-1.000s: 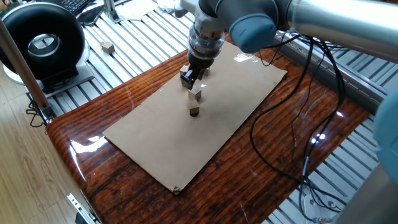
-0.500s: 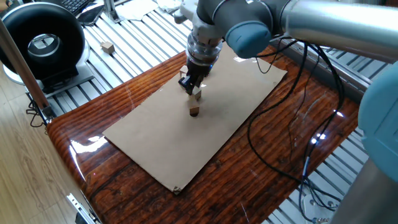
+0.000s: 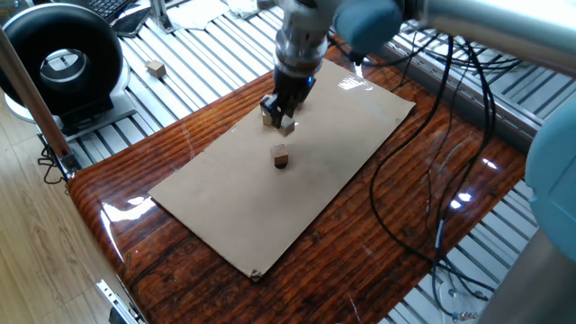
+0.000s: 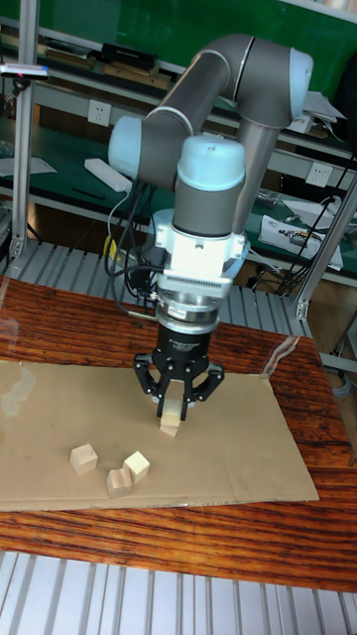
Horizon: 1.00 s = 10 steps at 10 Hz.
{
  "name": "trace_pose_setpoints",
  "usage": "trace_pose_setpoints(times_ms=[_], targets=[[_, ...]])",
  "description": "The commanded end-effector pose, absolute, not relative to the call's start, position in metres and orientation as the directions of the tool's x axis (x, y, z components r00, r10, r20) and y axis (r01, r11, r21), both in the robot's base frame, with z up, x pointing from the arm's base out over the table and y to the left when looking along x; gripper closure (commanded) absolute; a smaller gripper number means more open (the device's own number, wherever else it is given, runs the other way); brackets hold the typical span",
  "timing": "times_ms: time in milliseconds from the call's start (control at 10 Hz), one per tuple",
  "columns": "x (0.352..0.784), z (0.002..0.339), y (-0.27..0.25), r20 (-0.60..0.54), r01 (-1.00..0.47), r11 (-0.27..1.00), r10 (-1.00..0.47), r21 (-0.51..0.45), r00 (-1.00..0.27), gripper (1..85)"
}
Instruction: Stack the blocks in a vertical line of five
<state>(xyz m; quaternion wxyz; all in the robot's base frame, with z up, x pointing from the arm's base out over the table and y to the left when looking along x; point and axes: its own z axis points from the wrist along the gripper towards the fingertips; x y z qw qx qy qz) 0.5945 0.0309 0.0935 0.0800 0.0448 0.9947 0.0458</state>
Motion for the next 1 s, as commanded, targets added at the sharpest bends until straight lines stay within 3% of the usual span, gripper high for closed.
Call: trace_pose_setpoints(times_ms=[0, 300, 900], targets=[[0.589, 0.088, 0.041, -0.162, 0.072, 0.995, 0.082, 0.067, -0.983, 84.7], [0.604, 0.09, 0.017, -0.224, -0.046, 0.998, -0.055, -0.046, -0.973, 84.7], [0.622, 0.097, 0.012, -0.246, -0.387, 0.911, -0.412, -0.145, -0.877, 84.7]])
